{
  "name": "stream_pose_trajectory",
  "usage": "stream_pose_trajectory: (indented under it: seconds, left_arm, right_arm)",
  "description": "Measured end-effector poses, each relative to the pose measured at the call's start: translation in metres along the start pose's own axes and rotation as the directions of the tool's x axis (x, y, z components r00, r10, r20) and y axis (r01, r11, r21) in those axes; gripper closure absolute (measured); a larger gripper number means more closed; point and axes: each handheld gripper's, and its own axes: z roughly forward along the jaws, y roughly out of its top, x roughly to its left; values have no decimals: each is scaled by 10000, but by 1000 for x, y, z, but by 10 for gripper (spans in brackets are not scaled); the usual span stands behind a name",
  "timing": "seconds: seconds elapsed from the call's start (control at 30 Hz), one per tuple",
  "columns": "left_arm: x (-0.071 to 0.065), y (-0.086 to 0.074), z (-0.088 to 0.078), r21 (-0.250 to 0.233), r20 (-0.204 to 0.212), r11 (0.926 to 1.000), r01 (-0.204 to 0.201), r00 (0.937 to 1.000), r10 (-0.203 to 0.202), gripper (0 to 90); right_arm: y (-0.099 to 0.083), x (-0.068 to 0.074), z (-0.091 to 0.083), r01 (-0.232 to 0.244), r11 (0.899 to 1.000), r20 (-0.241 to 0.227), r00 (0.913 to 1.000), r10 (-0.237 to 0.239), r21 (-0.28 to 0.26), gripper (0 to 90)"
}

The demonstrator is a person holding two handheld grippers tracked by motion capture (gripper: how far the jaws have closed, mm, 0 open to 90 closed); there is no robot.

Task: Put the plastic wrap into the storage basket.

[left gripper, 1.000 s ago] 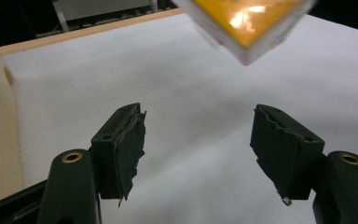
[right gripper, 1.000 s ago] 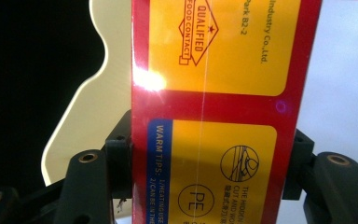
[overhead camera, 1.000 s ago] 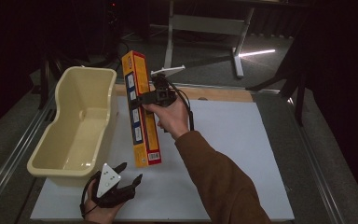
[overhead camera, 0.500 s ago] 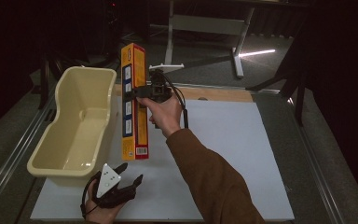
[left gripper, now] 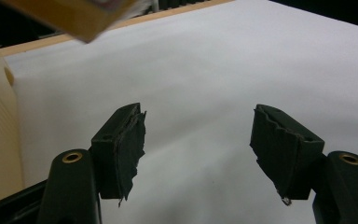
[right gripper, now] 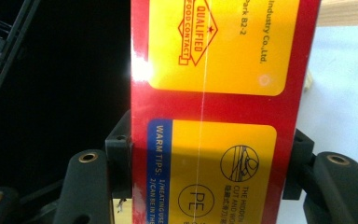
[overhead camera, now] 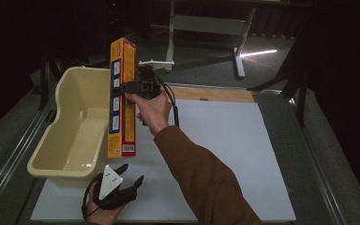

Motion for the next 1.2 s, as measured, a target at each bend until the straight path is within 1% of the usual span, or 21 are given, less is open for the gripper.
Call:
stream_pose_trajectory:
  seconds: [0.07, 0.13, 0.2, 0.27, 0.4, 0.5, 0.53, 0.57, 0.6, 0.7, 0.73, 0.83, 0.9, 0.97, 1.1, 1.2]
  left_arm:
    - [0, 0, 0, -27, -20, 10000, -30, 10000, 30, 344]
    - [1, 1, -1, -86, -60, 10000, -23, 10000, 23, 345]
    - [1, 1, -1, -88, -58, 10000, -17, 10000, 17, 345]
    - [1, 2, -2, -122, -70, 9999, -70, 10000, 70, 344]
    - [0, 2, -3, -133, -104, 9998, -143, 9998, 141, 345]
    - [0, 2, -3, -123, -114, 9998, -154, 9998, 153, 345]
    - [0, 2, -3, -161, -112, 9998, -116, 9999, 114, 345]
    - [0, 2, -3, -161, -112, 9998, -116, 9999, 114, 345]
    - [0, 1, -3, -164, -115, 9998, -110, 9999, 108, 345]
    - [0, 1, -3, -136, -136, 9998, -159, 9998, 157, 345]
    - [0, 1, -3, -131, -126, 9998, -141, 9998, 140, 345]
    - [0, 2, -3, -137, -124, 9998, -144, 9998, 142, 344]
    - [0, 2, -3, -149, -132, 9997, -185, 9997, 183, 345]
    - [-1, 2, -3, -176, -119, 9997, -189, 9998, 186, 345]
    - [-1, 1, -2, -159, -90, 9997, -190, 9998, 189, 345]
    - [-1, 1, -1, -155, -60, 9997, -166, 9998, 165, 345]
  right_arm:
    - [0, 1, 2, -18, 10000, -46, 10000, 18, -34, 395]
    - [1, 6, 9, -151, 9999, -169, 9997, 151, -26, 395]
    - [1, 7, 11, -151, 9999, -213, 9997, 150, -27, 395]
    - [1, 12, 17, -214, 9998, -384, 9990, 212, -33, 395]
    - [1, 17, 23, -441, 9990, -614, 9972, 438, -39, 395]
    - [1, 18, 25, -459, 9989, -655, 9968, 456, -17, 395]
    - [1, 22, 27, -388, 9992, -645, 9972, 385, -36, 395]
    - [1, 22, 27, -388, 9992, -645, 9972, 385, -36, 395]
    - [2, 24, 28, -414, 9991, -730, 9965, 408, -63, 395]
    - [2, 25, 28, -414, 9991, -769, 9962, 406, -80, 395]
    - [1, 28, 30, -510, 9987, -942, 9943, 500, -80, 395]
    - [1, 29, 33, -624, 9980, -1028, 9928, 610, -100, 395]
    - [-1, 29, 37, -835, 9964, -1106, 9905, 816, -132, 395]
    - [-3, 30, 40, -912, 9957, -1123, 9897, 888, -164, 395]
    - [-7, 33, 44, -884, 9959, -1187, 9892, 856, -189, 395]
    - [-9, 34, 46, -885, 9960, -1267, 9882, 865, -107, 394]
